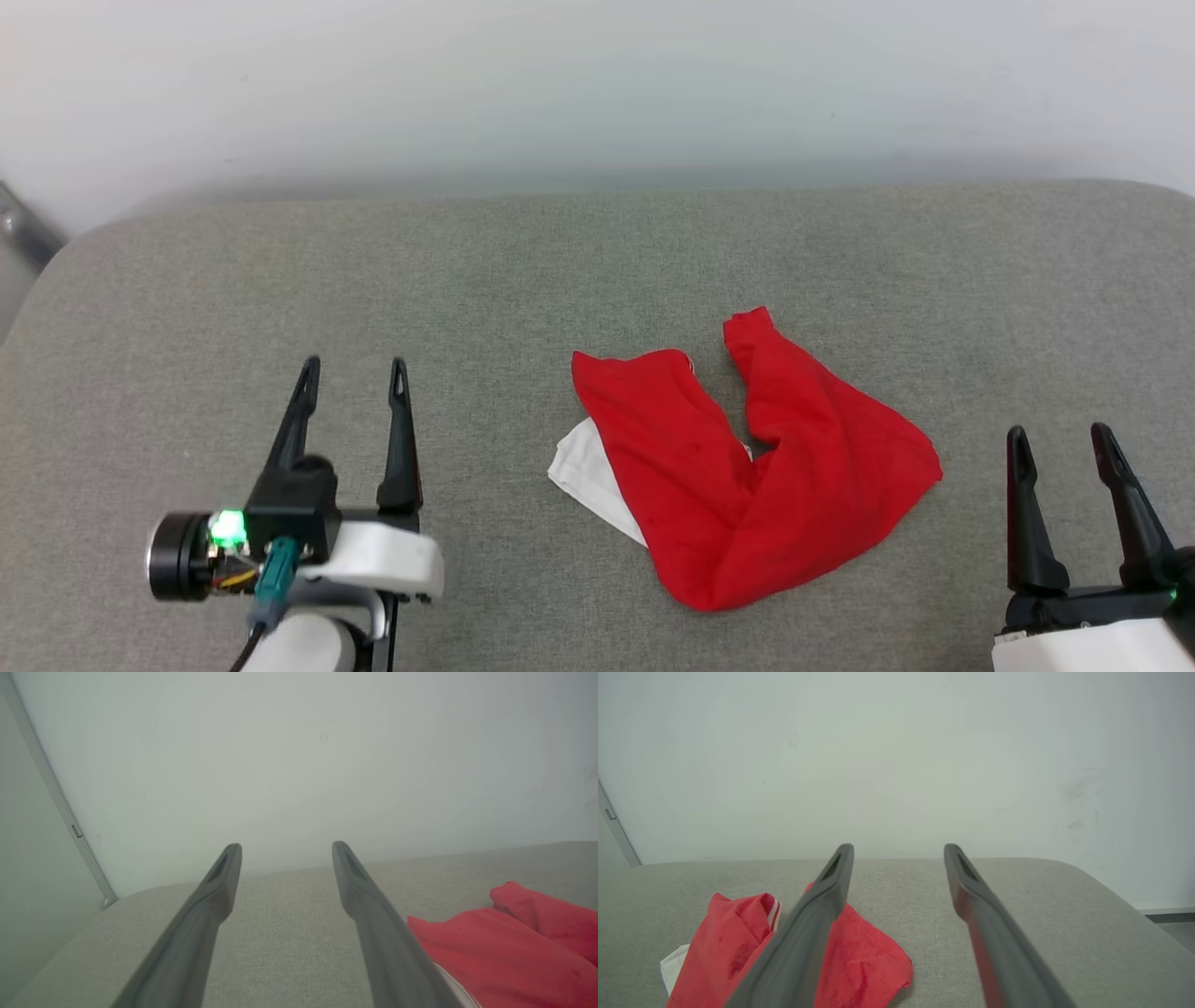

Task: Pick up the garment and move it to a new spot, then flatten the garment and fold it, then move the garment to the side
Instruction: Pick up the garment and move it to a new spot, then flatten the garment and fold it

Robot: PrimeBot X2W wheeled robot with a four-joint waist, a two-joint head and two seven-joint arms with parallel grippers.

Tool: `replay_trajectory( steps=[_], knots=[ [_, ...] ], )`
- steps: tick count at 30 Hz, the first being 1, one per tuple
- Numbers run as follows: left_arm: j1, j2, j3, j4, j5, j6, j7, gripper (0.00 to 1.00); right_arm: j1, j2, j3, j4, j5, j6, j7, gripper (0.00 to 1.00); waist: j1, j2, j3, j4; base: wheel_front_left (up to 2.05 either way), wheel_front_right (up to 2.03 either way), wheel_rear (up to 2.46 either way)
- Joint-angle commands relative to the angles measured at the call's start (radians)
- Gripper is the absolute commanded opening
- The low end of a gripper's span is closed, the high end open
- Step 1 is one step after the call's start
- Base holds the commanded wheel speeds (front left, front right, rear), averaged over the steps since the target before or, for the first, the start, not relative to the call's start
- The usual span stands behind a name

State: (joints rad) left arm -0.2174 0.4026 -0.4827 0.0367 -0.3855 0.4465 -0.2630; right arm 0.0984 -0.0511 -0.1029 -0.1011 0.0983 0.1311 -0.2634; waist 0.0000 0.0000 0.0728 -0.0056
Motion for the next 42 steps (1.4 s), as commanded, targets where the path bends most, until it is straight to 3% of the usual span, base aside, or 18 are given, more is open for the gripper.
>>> replay_trajectory(
  steps=[1, 12, 19, 42],
  knots=[
    [0.033, -0.018, 0.026, -0.01, 0.016, -0.015, -0.002, 1.0, 0.011, 0.002, 0.0, -0.002, 0.015, -0.001, -0.002, 1.0, 0.0, 0.0, -0.005, 0.002, 0.0, 0.0, 0.0],
    [0.205, -0.149, 0.153, 0.024, 0.14, -0.16, -0.003, 1.0, 0.073, 0.002, 0.02, 0.005, 0.045, -0.001, -0.002, 1.0, 0.0, 0.0, -0.052, 0.017, 0.0, 0.0, 0.0],
    [0.248, -0.2, 0.196, 0.047, 0.208, -0.225, -0.003, 1.0, 0.097, 0.002, 0.031, 0.007, 0.057, -0.001, -0.002, 1.0, 0.0, 0.0, -0.07, 0.021, 0.0, 0.0, 0.0],
    [0.288, -0.284, 0.312, 0.067, 0.312, -0.314, -0.003, 1.0, 0.12, 0.002, 0.054, 0.022, 0.061, -0.001, -0.002, 1.0, 0.0, 0.0, -0.08, 0.024, 0.0, 0.0, 0.0]
  ],
)
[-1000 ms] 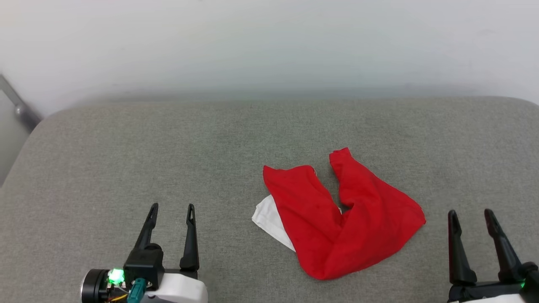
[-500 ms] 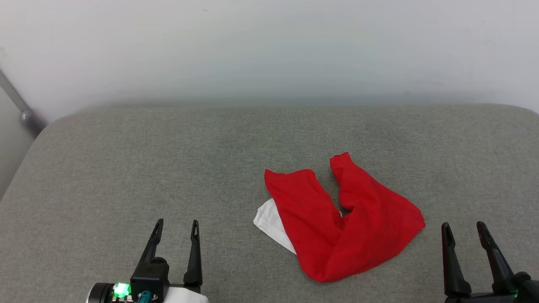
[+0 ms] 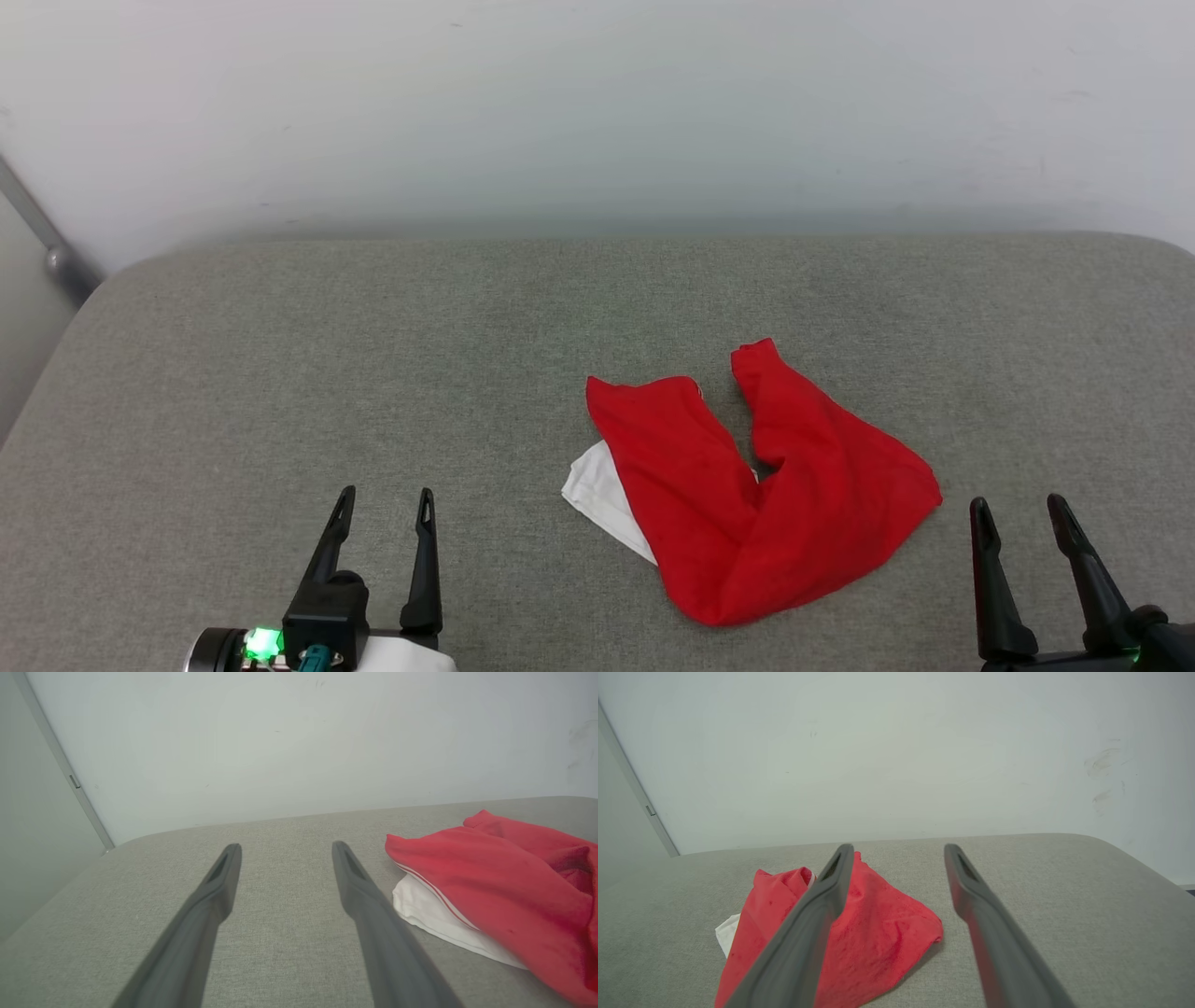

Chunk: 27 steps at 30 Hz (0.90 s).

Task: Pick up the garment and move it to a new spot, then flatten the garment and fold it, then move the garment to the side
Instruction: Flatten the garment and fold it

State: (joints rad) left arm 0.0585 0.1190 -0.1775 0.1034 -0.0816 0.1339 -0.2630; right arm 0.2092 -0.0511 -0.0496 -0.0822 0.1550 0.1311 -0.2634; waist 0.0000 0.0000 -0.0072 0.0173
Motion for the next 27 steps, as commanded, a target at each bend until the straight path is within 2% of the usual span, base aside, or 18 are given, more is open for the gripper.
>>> replay_trajectory(
  steps=[1, 5, 11, 15, 16, 19, 21, 24, 25, 26, 27],
  knots=[
    [0.012, -0.003, 0.011, 0.0, 0.01, -0.005, -0.003, 1.0, 0.006, 0.002, -0.002, 0.003, 0.003, -0.001, -0.002, 1.0, 0.0, 0.0, 0.0, 0.001, 0.0, 0.0, 0.0],
    [0.013, -0.012, 0.024, -0.002, 0.015, -0.011, -0.003, 1.0, -0.05, 0.002, -0.022, -0.026, -0.006, -0.001, -0.002, 1.0, 0.0, 0.0, 0.003, 0.0, 0.0, 0.0, 0.0],
    [0.005, -0.021, 0.045, -0.008, 0.018, -0.019, -0.003, 1.0, -0.215, 0.002, -0.045, -0.085, -0.096, -0.001, -0.002, 1.0, 0.0, 0.0, 0.017, -0.001, 0.0, 0.0, 0.0],
    [0.002, -0.024, 0.055, -0.016, 0.023, -0.023, -0.003, 1.0, -0.322, -0.009, -0.03, -0.08, -0.148, -0.001, -0.002, 1.0, 0.0, 0.0, 0.034, 0.001, 0.0, 0.0, 0.0],
    [-0.005, -0.026, 0.062, -0.021, 0.026, -0.026, -0.003, 1.0, -0.397, -0.056, 0.003, -0.051, -0.165, -0.001, -0.002, 1.0, 0.0, 0.0, 0.051, 0.002, 0.0, 0.0, 0.0],
    [-0.019, -0.03, 0.069, -0.027, 0.031, -0.028, -0.003, 1.0, -0.5, -0.143, 0.08, 0.037, -0.143, -0.001, -0.002, 1.0, 0.0, 0.0, 0.074, 0.007, 0.0, 0.0, 0.0],
    [-0.025, -0.031, 0.075, -0.03, 0.032, -0.03, -0.003, 1.0, -0.567, -0.218, 0.151, 0.099, -0.122, -0.001, 0.033, 1.0, 0.0, 0.0, 0.088, 0.01, 0.0, 0.0, 0.0],
    [-0.036, -0.036, 0.082, -0.036, 0.034, -0.03, -0.003, 1.0, -0.663, -0.325, 0.281, 0.169, -0.041, -0.001, 0.187, 1.0, 0.0, 0.0, 0.113, 0.014, 0.0, 0.0, 0.0],
    [-0.036, -0.036, 0.082, -0.036, 0.034, -0.03, -0.003, 1.0, -0.663, -0.325, 0.281, 0.169, -0.041, -0.001, 0.187, 1.0, 0.0, 0.0, 0.113, 0.014, 0.0, 0.0, 0.0],
    [-0.048, -0.04, 0.086, -0.04, 0.033, -0.032, -0.003, 1.0, -0.723, -0.4, 0.382, 0.194, 0.042, -0.001, 0.322, 1.0, 0.0, 0.0, 0.129, 0.018, 0.0, 0.0, 0.0],
    [-0.053, -0.042, 0.086, -0.043, 0.034, -0.034, -0.003, 1.0, -0.754, -0.437, 0.434, 0.198, 0.088, -0.001, 0.388, 1.0, 0.0, 0.0, 0.138, 0.021, 0.0, 0.0, 0.0]
  ],
)
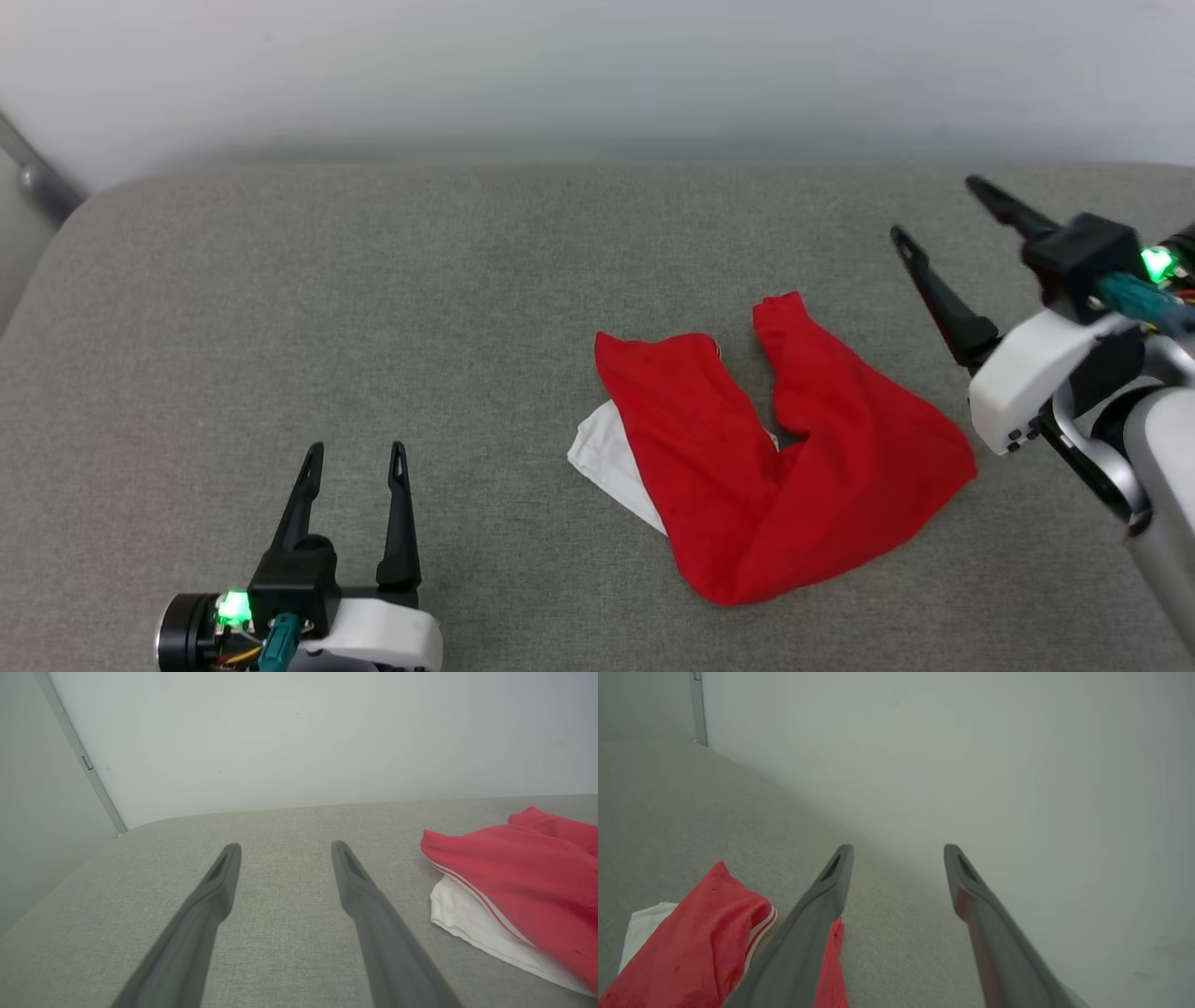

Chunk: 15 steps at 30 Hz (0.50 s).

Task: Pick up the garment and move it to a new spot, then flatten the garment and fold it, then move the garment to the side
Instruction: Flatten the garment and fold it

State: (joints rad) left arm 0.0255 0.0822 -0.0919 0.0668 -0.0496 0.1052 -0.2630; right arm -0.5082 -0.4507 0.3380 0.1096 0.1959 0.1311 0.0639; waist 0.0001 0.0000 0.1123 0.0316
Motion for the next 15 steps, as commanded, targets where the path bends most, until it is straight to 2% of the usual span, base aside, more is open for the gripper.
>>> replay_trajectory(
  steps=[1, 2, 6, 9, 12, 15],
  knots=[
    [-0.024, -0.007, 0.001, -0.009, 0.003, -0.007, -0.003, 1.0, -0.067, -0.076, 0.103, 0.003, 0.095, -0.001, 0.127, 1.0, -0.0001, 0.0, 0.03, 0.01, 0.0, 0.0, 0.0],
    [-0.024, -0.007, 0.001, -0.009, 0.003, -0.007, -0.003, 1.0, -0.067, -0.076, 0.103, 0.003, 0.095, -0.001, 0.127, 1.0, -0.0001, 0.0, 0.03, 0.01, 0.0, 0.0, 0.0],
    [-0.048, -0.013, 0.001, -0.02, 0.006, -0.008, -0.003, 1.0, -0.192, -0.215, 0.314, -0.021, 0.265, -0.001, 0.373, 1.0, -0.0001, 0.0, 0.073, 0.022, 0.0, 0.0, 0.0],
    [-0.07, -0.016, 0.001, -0.028, 0.004, -0.009, -0.003, 1.0, -0.293, -0.285, 0.449, -0.033, 0.38, -0.001, 0.54, 1.0, -0.0001, 0.0, 0.113, 0.032, 0.0, 0.0, 0.0],
    [-0.094, -0.02, -0.004, -0.033, 0.001, -0.013, -0.003, 1.0, -0.392, -0.324, 0.563, -0.029, 0.466, -0.001, 0.678, 1.0, -0.0001, 0.0, 0.154, 0.046, 0.0, 0.0, 0.0],
    [-0.119, -0.024, -0.012, -0.039, -0.003, -0.014, -0.003, 1.0, -0.478, -0.331, 0.655, -0.012, 0.526, -0.001, 0.767, 1.0, -0.0001, 0.0, 0.197, 0.062, 0.0, 0.0, 0.0]
  ],
)
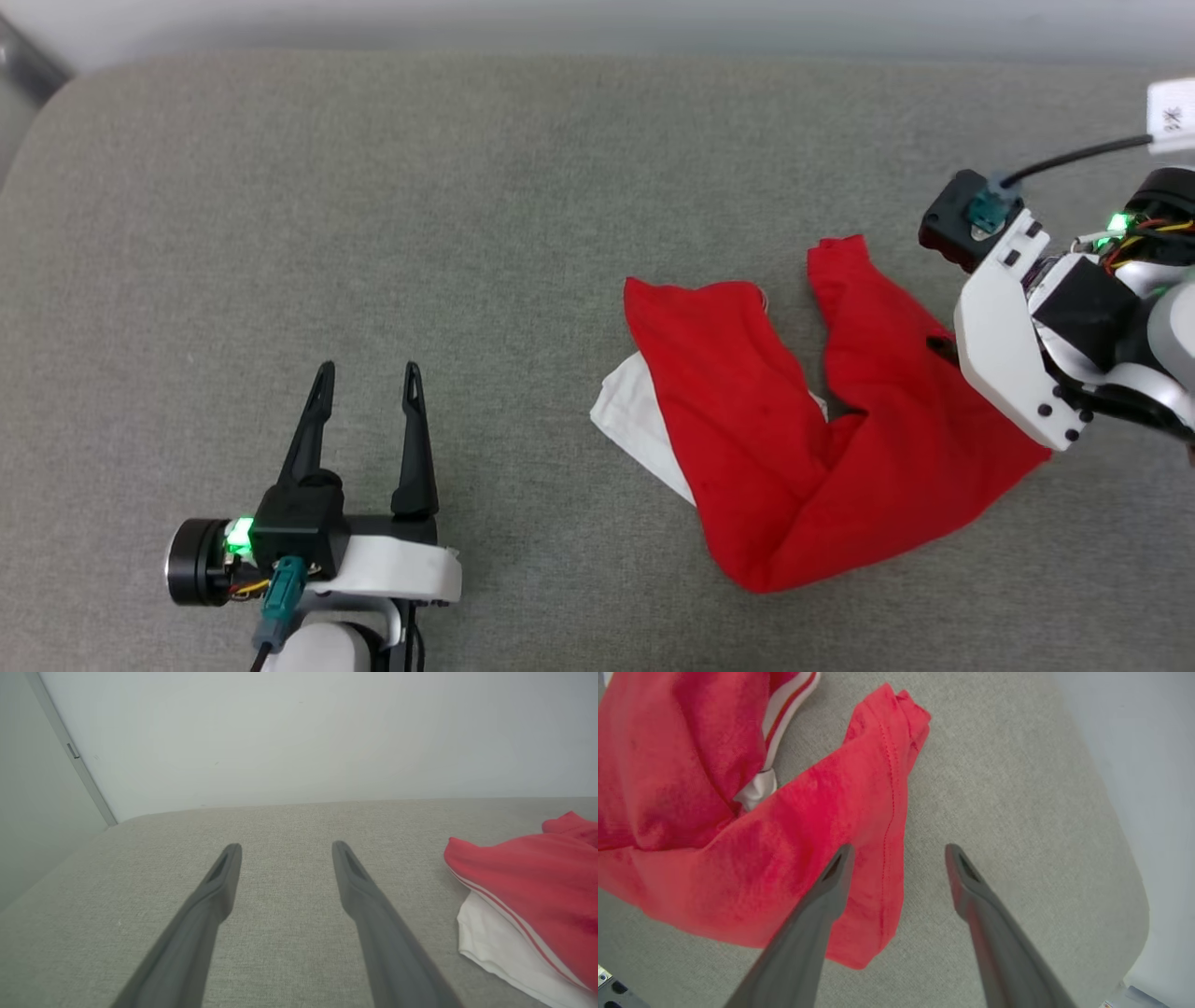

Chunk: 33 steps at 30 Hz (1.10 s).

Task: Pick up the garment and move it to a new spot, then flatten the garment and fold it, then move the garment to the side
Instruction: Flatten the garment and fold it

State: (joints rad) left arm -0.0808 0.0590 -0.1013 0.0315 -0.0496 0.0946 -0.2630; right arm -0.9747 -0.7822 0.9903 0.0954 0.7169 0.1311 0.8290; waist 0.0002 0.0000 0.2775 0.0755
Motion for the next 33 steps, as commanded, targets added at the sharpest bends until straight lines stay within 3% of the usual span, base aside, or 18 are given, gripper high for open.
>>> replay_trajectory(
  steps=[1, 6, 16, 17, 18, 19, 27, 33],
  knots=[
    [-0.019, -0.002, -0.006, -0.006, -0.004, -0.003, -0.003, 1.0, -0.035, -0.001, 0.03, 0.014, 0.023, -0.001, 0.028, 1.0, -0.0002, 0.0, 0.046, 0.024, 0.0, 0.0, 0.0],
    [-0.056, -0.006, -0.025, -0.013, -0.01, 0.004, -0.003, 1.0, -0.113, 0.008, 0.142, 0.086, 0.084, -0.001, 0.092, 1.0, -0.0002, 0.0, 0.105, 0.053, 0.0, 0.0, 0.0],
    [-0.084, -0.009, -0.036, -0.017, -0.023, 0.018, -0.003, 1.0, -0.065, 0.019, 0.297, 0.132, 0.147, -0.001, 0.063, 1.0, -0.0002, 0.0, 0.143, 0.076, 0.0, 0.0, 0.0],
    [-0.083, -0.009, -0.036, -0.015, -0.023, 0.018, -0.003, 1.0, -0.062, 0.024, 0.301, 0.133, 0.143, -0.001, 0.057, 0.49, -0.0002, 0.0, 0.141, 0.074, 0.0, 0.0, 0.0],
    [-0.081, -0.009, -0.037, -0.013, -0.023, 0.019, -0.003, 1.0, -0.062, 0.029, 0.303, 0.134, 0.137, -0.001, 0.044, 0.11, -0.0002, 0.0, 0.137, 0.071, 0.0, 0.0, 0.0],
    [-0.079, -0.009, -0.035, -0.01, -0.023, 0.02, -0.003, 1.0, -0.065, 0.033, 0.302, 0.135, 0.136, -0.001, 0.032, 0.0, -0.0002, 0.0, 0.13, 0.067, 0.0, 0.0, 0.0],
    [-0.033, -0.009, -0.022, 0.014, -0.013, 0.018, -0.003, 1.0, -0.149, -0.012, 0.288, 0.122, 0.122, -0.001, -0.156, 0.0, -0.0002, 0.0, 0.02, 0.03, 0.0, 0.0, 0.0],
    [0.027, -0.009, -0.006, 0.02, -0.013, 0.015, -0.003, 1.0, -0.103, -0.147, 0.284, 0.016, 0.143, -0.001, -0.291, 0.0, -0.0002, 0.0, -0.064, -0.01, 0.0, 0.0, 0.0]
  ],
)
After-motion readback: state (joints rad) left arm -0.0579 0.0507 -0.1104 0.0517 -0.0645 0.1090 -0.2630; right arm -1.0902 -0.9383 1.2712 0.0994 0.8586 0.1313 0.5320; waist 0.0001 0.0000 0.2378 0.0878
